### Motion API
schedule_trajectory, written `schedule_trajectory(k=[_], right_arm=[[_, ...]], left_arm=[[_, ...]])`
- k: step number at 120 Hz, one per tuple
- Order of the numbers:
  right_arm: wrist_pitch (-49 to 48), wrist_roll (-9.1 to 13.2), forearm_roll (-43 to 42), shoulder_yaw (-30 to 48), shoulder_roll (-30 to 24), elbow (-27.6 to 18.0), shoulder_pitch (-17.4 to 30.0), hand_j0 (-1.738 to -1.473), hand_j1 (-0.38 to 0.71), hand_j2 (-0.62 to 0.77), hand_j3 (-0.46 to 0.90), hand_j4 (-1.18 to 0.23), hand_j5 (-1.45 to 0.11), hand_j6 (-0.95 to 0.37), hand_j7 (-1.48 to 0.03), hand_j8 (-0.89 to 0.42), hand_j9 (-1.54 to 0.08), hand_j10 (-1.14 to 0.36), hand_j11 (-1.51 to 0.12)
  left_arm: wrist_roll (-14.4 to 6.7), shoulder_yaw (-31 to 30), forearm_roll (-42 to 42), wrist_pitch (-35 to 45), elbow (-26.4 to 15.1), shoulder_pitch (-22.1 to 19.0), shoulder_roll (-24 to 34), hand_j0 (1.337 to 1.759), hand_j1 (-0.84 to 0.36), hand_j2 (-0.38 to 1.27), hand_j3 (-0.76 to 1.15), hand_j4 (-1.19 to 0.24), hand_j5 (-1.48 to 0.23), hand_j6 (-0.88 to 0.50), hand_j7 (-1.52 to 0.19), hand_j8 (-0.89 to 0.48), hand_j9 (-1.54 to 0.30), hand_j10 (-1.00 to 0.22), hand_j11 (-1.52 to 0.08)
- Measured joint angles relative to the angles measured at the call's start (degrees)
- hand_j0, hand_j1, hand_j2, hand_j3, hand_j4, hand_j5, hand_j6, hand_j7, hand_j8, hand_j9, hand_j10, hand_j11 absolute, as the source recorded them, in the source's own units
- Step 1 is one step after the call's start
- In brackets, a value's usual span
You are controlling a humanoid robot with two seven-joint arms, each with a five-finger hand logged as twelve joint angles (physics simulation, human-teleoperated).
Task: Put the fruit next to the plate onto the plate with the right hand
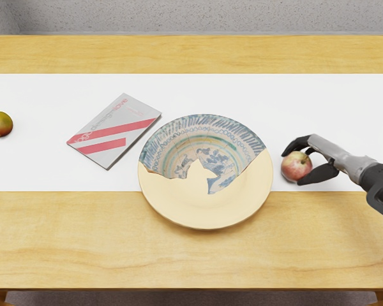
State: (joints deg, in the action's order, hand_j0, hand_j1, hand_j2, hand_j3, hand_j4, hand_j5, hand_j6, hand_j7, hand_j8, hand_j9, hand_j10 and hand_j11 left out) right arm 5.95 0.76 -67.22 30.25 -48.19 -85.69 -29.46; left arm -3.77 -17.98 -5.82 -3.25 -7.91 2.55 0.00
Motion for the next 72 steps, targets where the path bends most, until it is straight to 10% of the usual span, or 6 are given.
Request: schedule_trajectory(k=[72], right_arm=[[-0.97,-1.97,2.05,-0.23,-0.1,1.59,-0.67,-1.648,0.12,0.09,0.0,-0.67,-0.87,-0.32,-0.87,-0.25,-0.9,-0.43,-0.92]], left_arm=[[0.0,0.0,0.0,0.0,0.0,0.0,0.0,1.658,0.06,0.05,0.0,-0.25,-0.32,-0.25,-0.32,-0.25,-0.32,-0.24,-0.32]])
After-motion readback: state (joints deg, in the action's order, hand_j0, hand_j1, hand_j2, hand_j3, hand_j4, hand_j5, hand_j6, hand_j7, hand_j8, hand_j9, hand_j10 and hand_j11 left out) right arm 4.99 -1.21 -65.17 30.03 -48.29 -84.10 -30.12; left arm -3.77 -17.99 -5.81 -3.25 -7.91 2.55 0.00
